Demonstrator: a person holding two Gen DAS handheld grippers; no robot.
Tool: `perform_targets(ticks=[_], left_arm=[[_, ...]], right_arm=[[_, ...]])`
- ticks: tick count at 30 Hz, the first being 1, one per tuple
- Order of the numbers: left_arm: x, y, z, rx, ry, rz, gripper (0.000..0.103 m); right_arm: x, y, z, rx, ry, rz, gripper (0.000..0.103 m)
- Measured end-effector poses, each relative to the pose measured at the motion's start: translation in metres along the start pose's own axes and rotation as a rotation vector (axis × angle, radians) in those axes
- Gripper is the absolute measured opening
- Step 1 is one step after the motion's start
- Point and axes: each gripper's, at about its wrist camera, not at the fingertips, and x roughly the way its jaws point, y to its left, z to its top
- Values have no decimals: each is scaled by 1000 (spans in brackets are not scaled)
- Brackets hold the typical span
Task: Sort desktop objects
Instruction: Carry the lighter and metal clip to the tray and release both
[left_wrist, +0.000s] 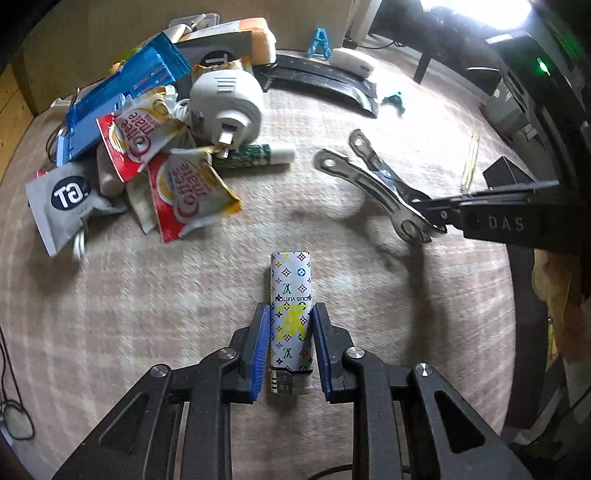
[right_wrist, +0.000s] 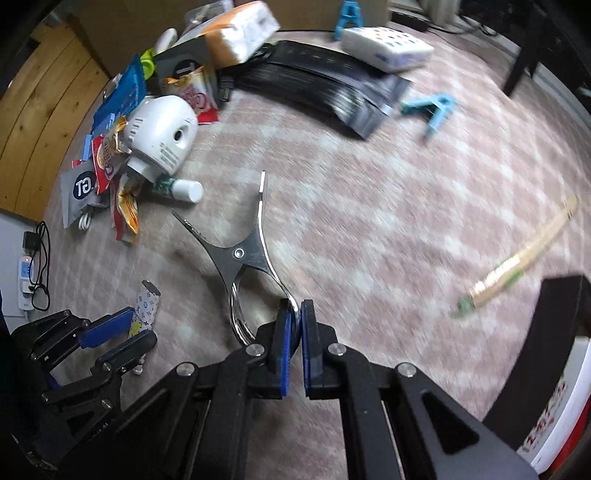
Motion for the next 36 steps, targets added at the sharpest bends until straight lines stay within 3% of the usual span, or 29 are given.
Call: perform_targets(ticks=[7, 10, 12, 22, 29, 36], left_arm=[[-8, -28, -3, 20, -14, -24, 22], [-14, -51, 20, 58, -23, -38, 22], [-22, -62, 18, 93, -29, -55, 22], [-51, -174, 4, 338, -22, -141, 22], [-62, -247, -10, 486, -11, -191, 22], [-57, -305, -23, 583, 8, -215, 22]], right_arm=[[-33, -30, -34, 67, -40, -9, 5], [-52, -46, -50, 105, -65, -8, 5], [-65, -61, -54, 128, -81, -17, 5], [-96, -150, -122, 298, -137, -52, 5], [-141, -211, -193, 456, -192, -88, 5], [-156, -238, -240, 550, -207, -142, 5]])
